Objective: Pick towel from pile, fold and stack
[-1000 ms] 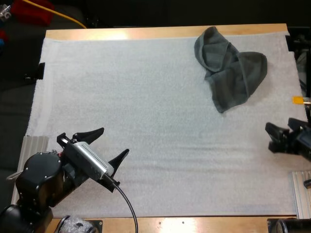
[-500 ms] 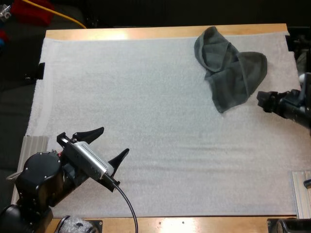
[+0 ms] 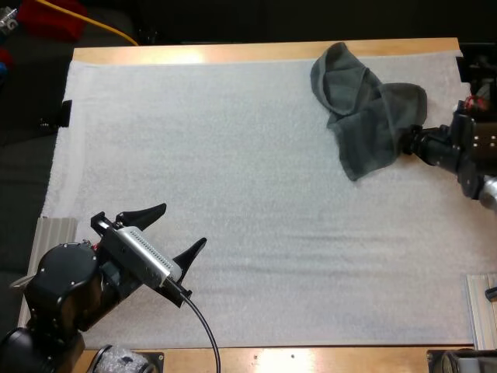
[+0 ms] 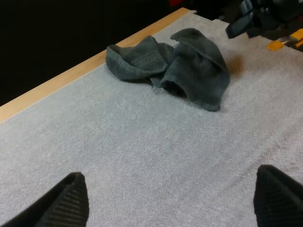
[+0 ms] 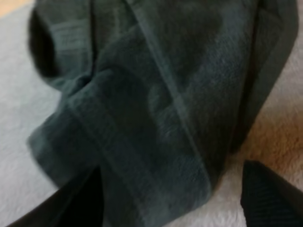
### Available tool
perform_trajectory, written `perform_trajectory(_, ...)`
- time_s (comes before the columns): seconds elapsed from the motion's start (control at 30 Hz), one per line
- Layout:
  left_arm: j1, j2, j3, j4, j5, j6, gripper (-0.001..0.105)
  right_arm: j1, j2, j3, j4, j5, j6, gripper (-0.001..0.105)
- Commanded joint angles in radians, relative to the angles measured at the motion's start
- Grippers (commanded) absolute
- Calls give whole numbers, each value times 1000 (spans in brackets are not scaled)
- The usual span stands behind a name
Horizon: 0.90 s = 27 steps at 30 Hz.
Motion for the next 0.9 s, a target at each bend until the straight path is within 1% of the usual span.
perform_trajectory(0.0, -5, 2, -9, -10, -1, -7, 69, 1, 15, -9, -41, 11, -1, 61)
perform_trajectory(0.1, -5, 2, -9, -10, -1, -7, 69, 1, 63, -10, -110, 22, 20, 61)
perform_trajectory(0.13, -5, 2, -9, -10, -1, -7, 69, 1, 108, -24, -153, 24, 40, 61)
perform_trajectory(0.17, -5, 2, -9, -10, -1, -7, 69, 1, 136, -37, -168, 24, 45, 61)
perform_trajectory(0.2, -5, 2, -9, -10, -1, -7, 69, 1, 157, -49, -175, 24, 46, 61)
perform_trajectory(0.23, -5, 2, -9, -10, -1, -7, 69, 2, 245, -105, -185, 25, 46, 61)
perform_trajectory(0.3, -5, 2, -9, -10, -1, -7, 69, 9, 296, -144, -182, 23, 46, 61)
perform_trajectory(0.37, -5, 2, -9, -10, -1, -7, 69, 42, 383, -205, -176, 13, 56, 61)
perform_trajectory(0.43, -5, 2, -9, -10, -1, -7, 69, 66, 410, -215, -176, 9, 56, 60)
perform_trajectory(0.47, -5, 2, -9, -10, -1, -7, 69, 80, 420, -216, -176, 13, 56, 57)
perform_trajectory(0.5, -5, 2, -9, -10, -1, -7, 69, 96, 431, -215, -174, 40, 65, 46)
perform_trajectory(0.53, -5, 2, -9, -10, -1, -7, 69, 108, 433, -215, -168, 80, 74, 28)
perform_trajectory(0.6, -5, 2, -9, -10, -1, -7, 69, 111, 433, -215, -166, 96, 78, 13)
perform_trajectory(0.67, -5, 2, -9, -10, -1, -7, 69, 109, 433, -215, -146, 97, 78, 1)
perform_trajectory(0.77, -5, 2, -9, -10, -1, -7, 69, 108, 408, -218, -97, 97, 60, 1)
perform_trajectory(0.87, -5, 2, -9, -10, -1, -7, 69, 108, 342, -218, -71, 97, 8, 1)
